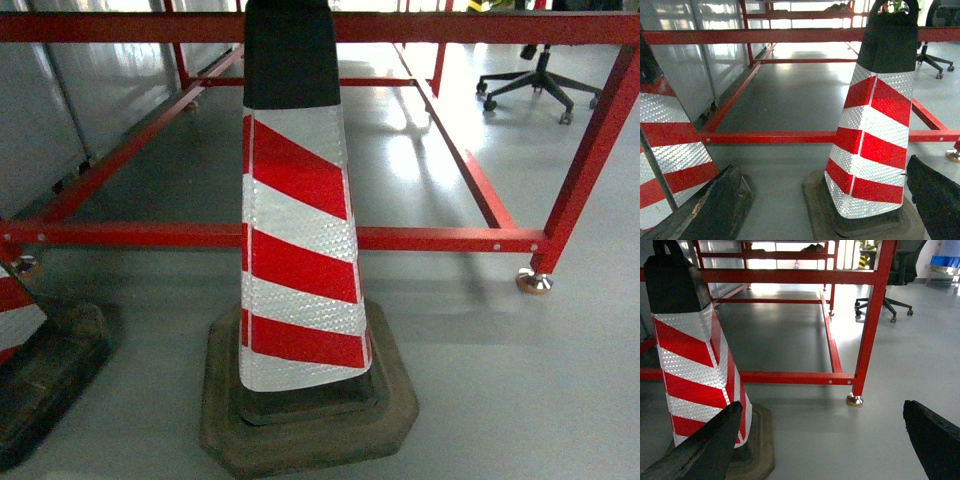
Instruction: Pick blue part to blue bin on bottom shelf
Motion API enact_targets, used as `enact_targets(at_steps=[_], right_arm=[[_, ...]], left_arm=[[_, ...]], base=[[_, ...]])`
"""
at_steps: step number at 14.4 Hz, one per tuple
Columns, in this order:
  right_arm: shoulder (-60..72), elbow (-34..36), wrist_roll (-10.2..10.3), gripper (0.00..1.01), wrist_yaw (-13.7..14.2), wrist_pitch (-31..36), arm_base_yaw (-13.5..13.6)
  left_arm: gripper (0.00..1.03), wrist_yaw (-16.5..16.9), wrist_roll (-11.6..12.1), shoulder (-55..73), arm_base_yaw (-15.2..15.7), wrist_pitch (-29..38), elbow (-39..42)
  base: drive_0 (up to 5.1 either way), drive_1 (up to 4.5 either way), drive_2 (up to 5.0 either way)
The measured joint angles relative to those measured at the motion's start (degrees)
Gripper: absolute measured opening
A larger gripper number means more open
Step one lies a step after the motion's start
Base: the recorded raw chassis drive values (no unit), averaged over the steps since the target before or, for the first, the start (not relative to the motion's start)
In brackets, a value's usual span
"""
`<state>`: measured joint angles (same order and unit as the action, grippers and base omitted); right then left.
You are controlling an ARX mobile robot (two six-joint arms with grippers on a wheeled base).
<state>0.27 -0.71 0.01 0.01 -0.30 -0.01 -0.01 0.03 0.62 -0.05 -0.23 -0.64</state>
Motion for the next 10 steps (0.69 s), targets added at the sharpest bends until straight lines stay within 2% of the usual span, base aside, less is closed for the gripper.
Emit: enact_targets(at_steps=[10], right_arm=[[0.00,0.00,0.00,0.98,0.00,0.00,0.00]], left_arm=[[0.98,0.00,0.00,0.00,0.00,0.00,0.00]], base=[[0.0,0.00,0.0]])
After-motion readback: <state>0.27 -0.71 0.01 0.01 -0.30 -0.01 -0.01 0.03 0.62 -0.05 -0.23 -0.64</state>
